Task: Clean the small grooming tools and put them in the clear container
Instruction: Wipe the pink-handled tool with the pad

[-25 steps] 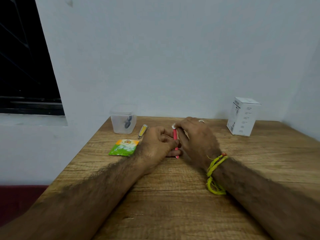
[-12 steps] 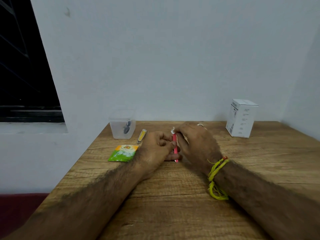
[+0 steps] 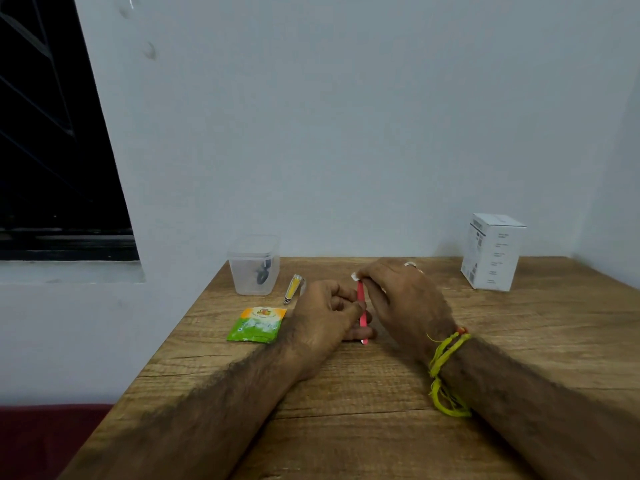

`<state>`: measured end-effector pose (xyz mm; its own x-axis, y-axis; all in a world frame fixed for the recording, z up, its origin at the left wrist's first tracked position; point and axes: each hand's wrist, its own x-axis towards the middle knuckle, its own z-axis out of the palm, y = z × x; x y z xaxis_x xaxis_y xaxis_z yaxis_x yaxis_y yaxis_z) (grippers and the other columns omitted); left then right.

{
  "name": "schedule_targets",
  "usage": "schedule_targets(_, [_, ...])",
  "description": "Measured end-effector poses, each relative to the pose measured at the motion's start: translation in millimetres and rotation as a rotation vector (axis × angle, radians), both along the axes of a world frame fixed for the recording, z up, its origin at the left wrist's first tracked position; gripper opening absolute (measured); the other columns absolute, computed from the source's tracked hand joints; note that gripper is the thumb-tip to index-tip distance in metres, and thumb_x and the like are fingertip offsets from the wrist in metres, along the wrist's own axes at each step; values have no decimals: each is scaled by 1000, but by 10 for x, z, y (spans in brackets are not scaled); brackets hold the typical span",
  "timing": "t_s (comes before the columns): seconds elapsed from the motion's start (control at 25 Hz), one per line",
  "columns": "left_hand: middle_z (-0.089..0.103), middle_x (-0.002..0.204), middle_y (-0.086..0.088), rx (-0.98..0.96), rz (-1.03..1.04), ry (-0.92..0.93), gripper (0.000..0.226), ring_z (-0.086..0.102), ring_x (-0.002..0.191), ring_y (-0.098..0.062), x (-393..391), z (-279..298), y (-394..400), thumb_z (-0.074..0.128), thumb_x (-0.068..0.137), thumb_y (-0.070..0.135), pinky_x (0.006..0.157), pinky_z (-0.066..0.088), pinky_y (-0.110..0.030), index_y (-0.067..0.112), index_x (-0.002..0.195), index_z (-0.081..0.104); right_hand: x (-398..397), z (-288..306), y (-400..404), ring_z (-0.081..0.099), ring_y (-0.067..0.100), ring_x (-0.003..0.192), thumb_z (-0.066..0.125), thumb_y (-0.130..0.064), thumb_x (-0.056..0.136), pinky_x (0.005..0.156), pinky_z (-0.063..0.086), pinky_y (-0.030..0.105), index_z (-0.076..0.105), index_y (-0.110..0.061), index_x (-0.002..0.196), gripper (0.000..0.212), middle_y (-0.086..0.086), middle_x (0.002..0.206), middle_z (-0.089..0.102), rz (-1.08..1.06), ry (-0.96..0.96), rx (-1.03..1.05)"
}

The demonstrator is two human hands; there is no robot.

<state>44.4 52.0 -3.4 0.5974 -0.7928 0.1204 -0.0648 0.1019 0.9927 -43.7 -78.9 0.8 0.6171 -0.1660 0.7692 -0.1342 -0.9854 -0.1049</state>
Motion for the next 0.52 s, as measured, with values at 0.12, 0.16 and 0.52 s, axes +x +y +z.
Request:
schedule_targets(0.12, [69,99,-34,-14,-6,1,8,75,79,-39,13,-12,-8,60,96,-3,67,63,-35,-6,103,59,10,14,-7,67,25,88,51,-17,91,76,54,44,68,-20,101,20,-3,98,70,25,-19,36])
schedule_targets(0.16, [69,99,-35,-15,-9,6,6,74,79,-39,10,-10,-6,60,96,-3,67,63,-34,-6,102,59,10,13,-5,67,24,88,51,-18,91,76,54,45,68,-21,101,20,-3,98,70,29,-20,45])
schedule_targets(0.52, [71,97,-29,-2,-24,-10,13,75,76,-32,18,-3,4,64,96,3,69,63,-35,-4,106,61,-78,52,100,65,19,86,53,-19,92,77,51,36,69,-17,97,17,-3,92,69,10,-130,77])
